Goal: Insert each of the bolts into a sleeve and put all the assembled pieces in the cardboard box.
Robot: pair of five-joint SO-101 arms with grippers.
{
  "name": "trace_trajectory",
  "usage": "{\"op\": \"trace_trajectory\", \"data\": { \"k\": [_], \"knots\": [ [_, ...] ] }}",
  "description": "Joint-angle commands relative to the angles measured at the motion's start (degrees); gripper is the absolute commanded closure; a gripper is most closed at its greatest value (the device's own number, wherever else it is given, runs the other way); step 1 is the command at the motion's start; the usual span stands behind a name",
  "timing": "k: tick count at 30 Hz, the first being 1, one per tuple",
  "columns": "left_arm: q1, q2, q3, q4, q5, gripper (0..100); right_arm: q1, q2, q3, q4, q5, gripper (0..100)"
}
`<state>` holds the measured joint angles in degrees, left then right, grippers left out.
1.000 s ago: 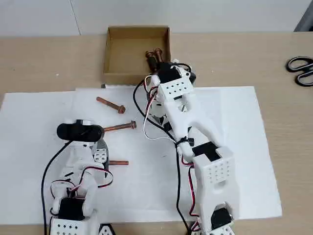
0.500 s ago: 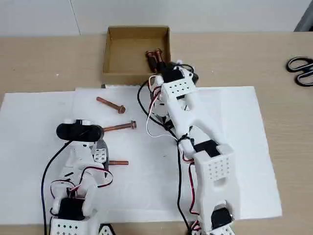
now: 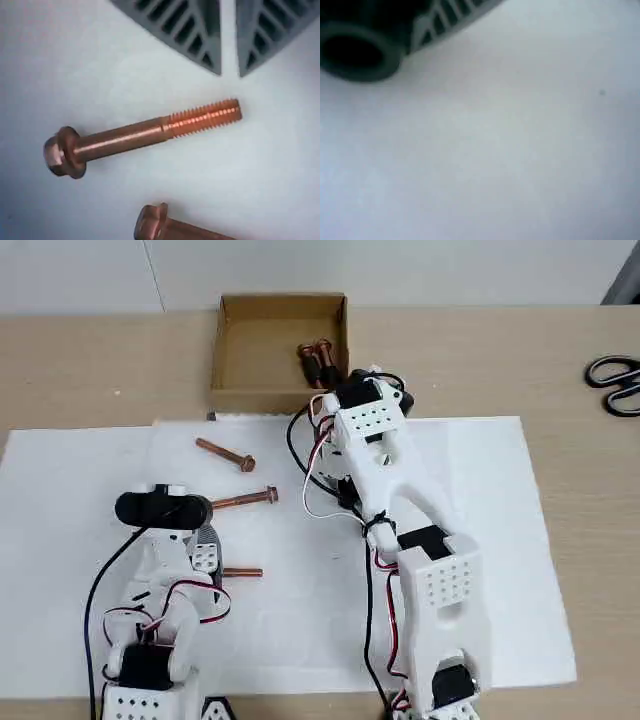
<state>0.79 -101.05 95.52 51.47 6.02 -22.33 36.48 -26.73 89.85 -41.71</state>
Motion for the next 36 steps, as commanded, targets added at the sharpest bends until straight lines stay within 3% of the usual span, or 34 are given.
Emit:
{"op": "trace_trajectory", "data": {
  "k": [1,10,16,24,30,36],
  "knots": [
    [-0.18,-0.53,-0.22,0.18,0.0,99,-1.19,-6.73,-0.7,0.48,0.7,99.6],
    [-0.09,-0.53,-0.22,0.0,-0.09,99,-1.1,-20.26,-0.35,8.66,5.89,99.6],
    [0.09,-0.35,-3.38,2.81,-0.09,99,3.38,-30.81,3.16,8.92,9.41,99.6],
    [1.23,-0.09,-17.71,17.49,-0.79,99,12.0,-46.81,23.74,8.84,9.41,99.6],
    [1.14,0.44,-22.29,20.92,-3.34,99,18.07,-58.42,40.26,8.84,12.66,99.6],
    [1.05,19.16,-34.86,20.84,-3.34,99,24.48,-69.05,52.04,8.84,16.62,99.6]
  ]
}}
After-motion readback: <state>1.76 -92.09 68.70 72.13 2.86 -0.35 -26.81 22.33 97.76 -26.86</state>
